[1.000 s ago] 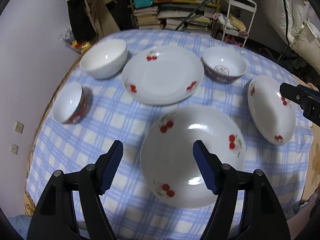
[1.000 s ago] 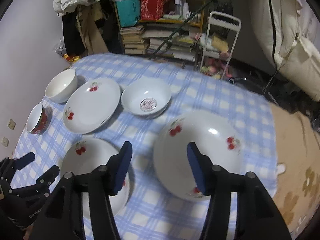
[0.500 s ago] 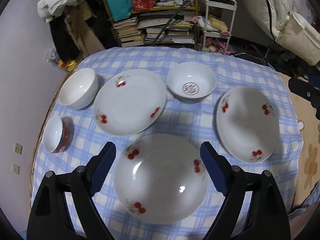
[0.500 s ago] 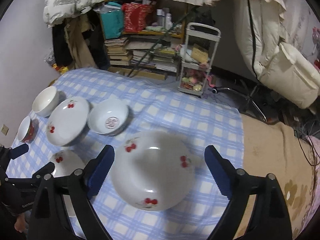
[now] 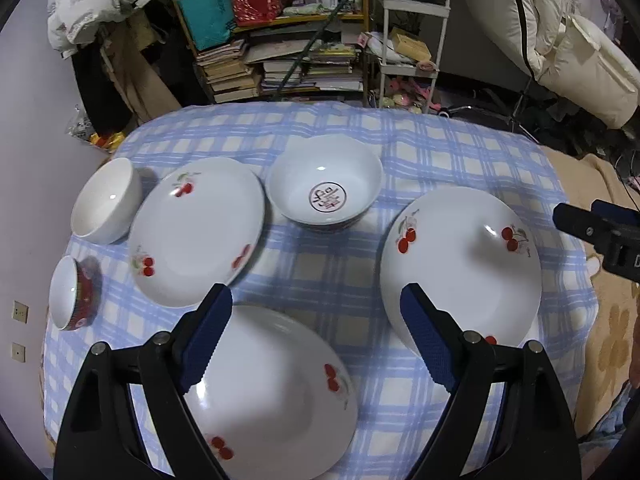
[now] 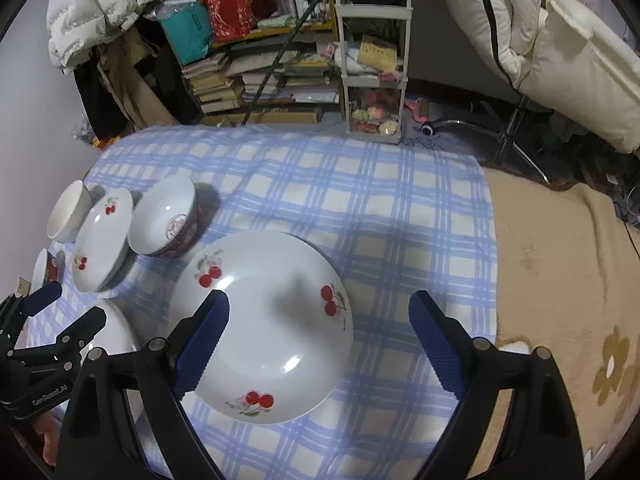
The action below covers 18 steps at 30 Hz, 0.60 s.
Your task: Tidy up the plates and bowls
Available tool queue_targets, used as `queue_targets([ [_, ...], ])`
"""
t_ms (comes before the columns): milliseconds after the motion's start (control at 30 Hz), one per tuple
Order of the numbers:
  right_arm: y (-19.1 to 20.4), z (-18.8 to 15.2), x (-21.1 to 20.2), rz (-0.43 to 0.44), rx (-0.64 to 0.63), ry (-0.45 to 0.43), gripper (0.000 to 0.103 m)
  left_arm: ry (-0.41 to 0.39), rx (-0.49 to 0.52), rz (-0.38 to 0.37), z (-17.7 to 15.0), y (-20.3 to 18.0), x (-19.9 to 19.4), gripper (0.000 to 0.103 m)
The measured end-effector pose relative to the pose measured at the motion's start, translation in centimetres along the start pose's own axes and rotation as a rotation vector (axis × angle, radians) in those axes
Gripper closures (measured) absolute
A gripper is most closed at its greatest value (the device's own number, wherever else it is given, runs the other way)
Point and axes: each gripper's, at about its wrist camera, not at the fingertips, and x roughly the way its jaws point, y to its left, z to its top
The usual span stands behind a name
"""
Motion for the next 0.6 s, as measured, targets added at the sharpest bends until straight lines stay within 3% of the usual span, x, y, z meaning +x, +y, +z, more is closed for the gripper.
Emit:
queue_targets([
  [400, -1.2, -1.6, 5.0, -0.008, -0.018, 0.103, 0.009, 0.139, 0.009, -0.058, 0.4, -2.6, 5.5, 0.018],
  [533, -1.6, -2.2, 5.9, 0.007, -0.012, 0.127, 0.017, 0.173, 0.016, -0.076, 0.1, -3.1, 6.8, 0.018],
  [600, -1.7, -2.5, 6.2, 0.017, -0.015, 0.132, 0.03, 0.18, 0.019, -0.076, 0.0, -3.3, 7.2, 0.018],
])
